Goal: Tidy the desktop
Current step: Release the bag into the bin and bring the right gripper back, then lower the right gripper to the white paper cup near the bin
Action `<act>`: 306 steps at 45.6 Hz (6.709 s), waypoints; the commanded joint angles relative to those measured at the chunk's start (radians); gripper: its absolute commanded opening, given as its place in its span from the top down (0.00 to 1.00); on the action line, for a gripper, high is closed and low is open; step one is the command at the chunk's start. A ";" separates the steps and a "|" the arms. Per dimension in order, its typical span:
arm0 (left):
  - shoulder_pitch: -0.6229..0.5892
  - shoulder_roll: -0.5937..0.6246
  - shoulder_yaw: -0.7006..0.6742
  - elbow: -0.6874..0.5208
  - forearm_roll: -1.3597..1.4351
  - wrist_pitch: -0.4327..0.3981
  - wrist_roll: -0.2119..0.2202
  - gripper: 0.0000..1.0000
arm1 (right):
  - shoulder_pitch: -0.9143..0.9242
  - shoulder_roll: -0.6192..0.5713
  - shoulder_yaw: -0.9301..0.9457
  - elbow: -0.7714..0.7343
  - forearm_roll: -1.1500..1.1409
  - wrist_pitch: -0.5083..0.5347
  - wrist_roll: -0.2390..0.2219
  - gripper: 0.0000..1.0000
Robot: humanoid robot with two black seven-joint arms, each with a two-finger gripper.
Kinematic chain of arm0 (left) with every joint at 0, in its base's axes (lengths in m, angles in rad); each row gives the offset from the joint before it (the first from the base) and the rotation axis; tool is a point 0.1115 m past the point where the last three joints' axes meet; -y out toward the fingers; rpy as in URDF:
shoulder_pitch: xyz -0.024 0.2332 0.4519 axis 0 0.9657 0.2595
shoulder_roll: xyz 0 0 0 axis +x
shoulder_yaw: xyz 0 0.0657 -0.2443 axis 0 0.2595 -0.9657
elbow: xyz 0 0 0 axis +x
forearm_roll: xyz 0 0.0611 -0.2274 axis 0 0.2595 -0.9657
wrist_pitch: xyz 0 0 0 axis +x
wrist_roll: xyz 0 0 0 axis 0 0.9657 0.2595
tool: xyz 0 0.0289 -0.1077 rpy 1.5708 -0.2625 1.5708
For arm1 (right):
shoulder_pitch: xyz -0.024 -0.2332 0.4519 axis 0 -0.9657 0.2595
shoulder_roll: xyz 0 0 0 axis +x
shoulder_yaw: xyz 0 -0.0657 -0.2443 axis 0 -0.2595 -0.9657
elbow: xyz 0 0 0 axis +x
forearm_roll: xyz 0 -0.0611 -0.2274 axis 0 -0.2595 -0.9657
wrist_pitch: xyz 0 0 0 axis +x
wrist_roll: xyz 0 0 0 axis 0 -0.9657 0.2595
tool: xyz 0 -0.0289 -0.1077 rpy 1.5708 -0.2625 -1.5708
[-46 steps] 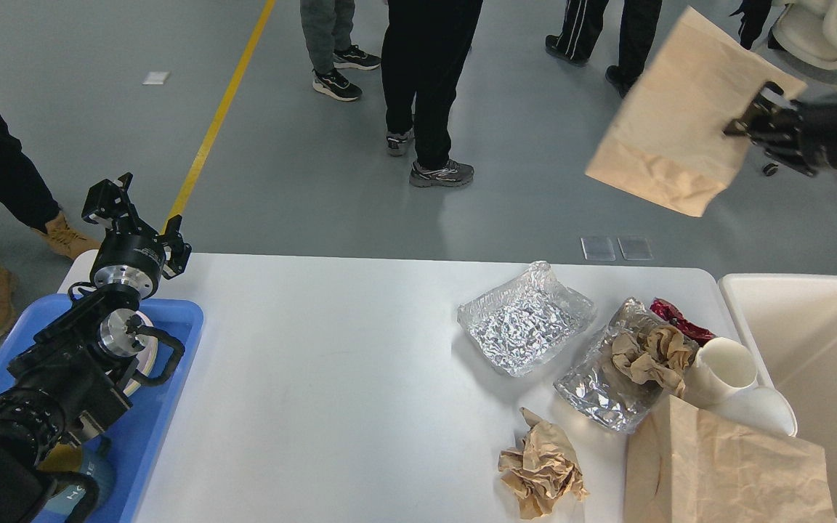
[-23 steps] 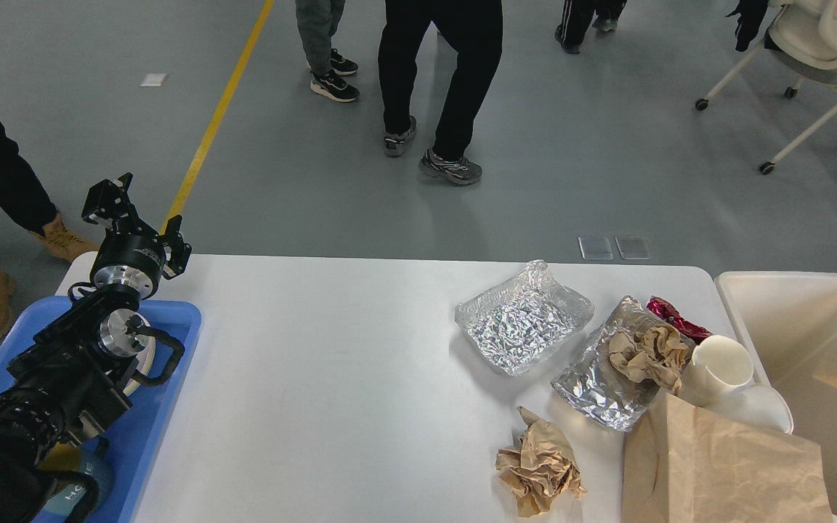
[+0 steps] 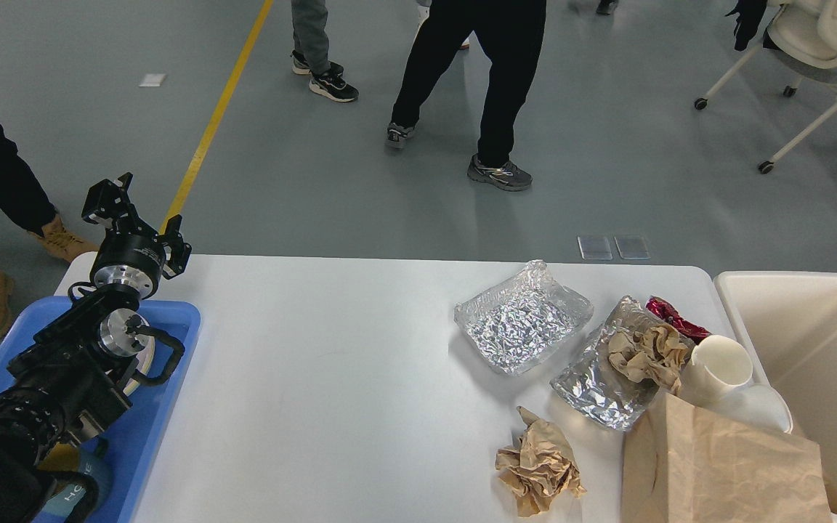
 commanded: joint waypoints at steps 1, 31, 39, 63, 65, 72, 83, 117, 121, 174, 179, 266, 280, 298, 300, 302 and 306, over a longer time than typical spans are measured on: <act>0.000 0.000 0.000 0.000 0.000 0.000 0.000 0.04 | 0.201 0.047 -0.157 0.038 0.042 0.055 0.000 0.00; 0.000 0.000 0.000 0.000 0.000 0.000 0.000 0.04 | 1.130 0.469 -0.516 0.595 0.089 0.741 0.003 0.00; 0.000 0.000 0.000 0.000 0.000 0.000 0.000 0.04 | 1.164 0.489 -0.513 0.635 0.089 0.787 0.003 0.00; 0.000 0.000 0.000 0.000 0.000 0.000 0.000 0.04 | 0.641 0.196 -0.513 0.439 0.073 0.626 -0.006 0.00; 0.000 0.000 0.000 0.000 0.000 0.000 0.000 0.04 | 0.601 0.185 -0.511 0.439 0.073 0.574 -0.006 0.00; 0.000 0.000 0.000 0.000 0.000 0.000 0.001 0.04 | 0.460 0.184 -0.505 0.437 0.079 0.359 -0.006 0.00; 0.000 0.000 0.000 0.000 0.000 0.000 0.000 0.04 | 0.366 0.184 -0.471 0.400 0.088 0.301 -0.006 0.00; 0.000 0.000 0.000 0.000 0.000 0.000 0.000 0.04 | 0.257 0.219 -0.415 0.376 0.088 0.101 -0.008 0.46; 0.000 0.000 0.000 0.000 0.000 0.000 0.000 0.04 | 0.253 0.225 -0.413 0.380 0.088 0.104 -0.008 0.72; 0.000 0.000 0.000 0.000 0.000 0.000 0.000 0.04 | 0.631 0.017 -0.432 0.500 0.080 0.278 -0.007 1.00; 0.000 0.000 0.000 0.000 0.000 0.000 0.000 0.04 | 0.608 0.023 -0.427 0.499 0.080 0.281 -0.006 0.95; 0.000 0.000 0.000 0.000 0.000 0.000 0.000 0.04 | 0.343 0.110 -0.327 0.379 0.074 0.327 -0.008 0.00; 0.000 0.000 0.000 0.000 0.000 0.000 0.000 0.04 | 0.239 0.167 -0.307 0.325 0.086 0.233 -0.009 0.06; 0.000 0.000 0.000 0.000 0.000 0.000 0.000 0.04 | 0.210 0.175 -0.306 0.330 0.086 0.228 -0.034 1.00; 0.000 0.000 0.000 0.000 0.000 0.000 0.000 0.04 | 0.211 0.175 -0.306 0.330 0.086 0.230 -0.034 1.00; 0.000 0.000 0.000 0.000 0.000 0.000 0.000 0.04 | 0.211 0.175 -0.306 0.330 0.086 0.228 -0.034 1.00; 0.000 0.000 0.000 0.000 0.000 0.000 0.000 0.04 | 0.216 0.175 -0.306 0.330 0.088 0.222 -0.034 1.00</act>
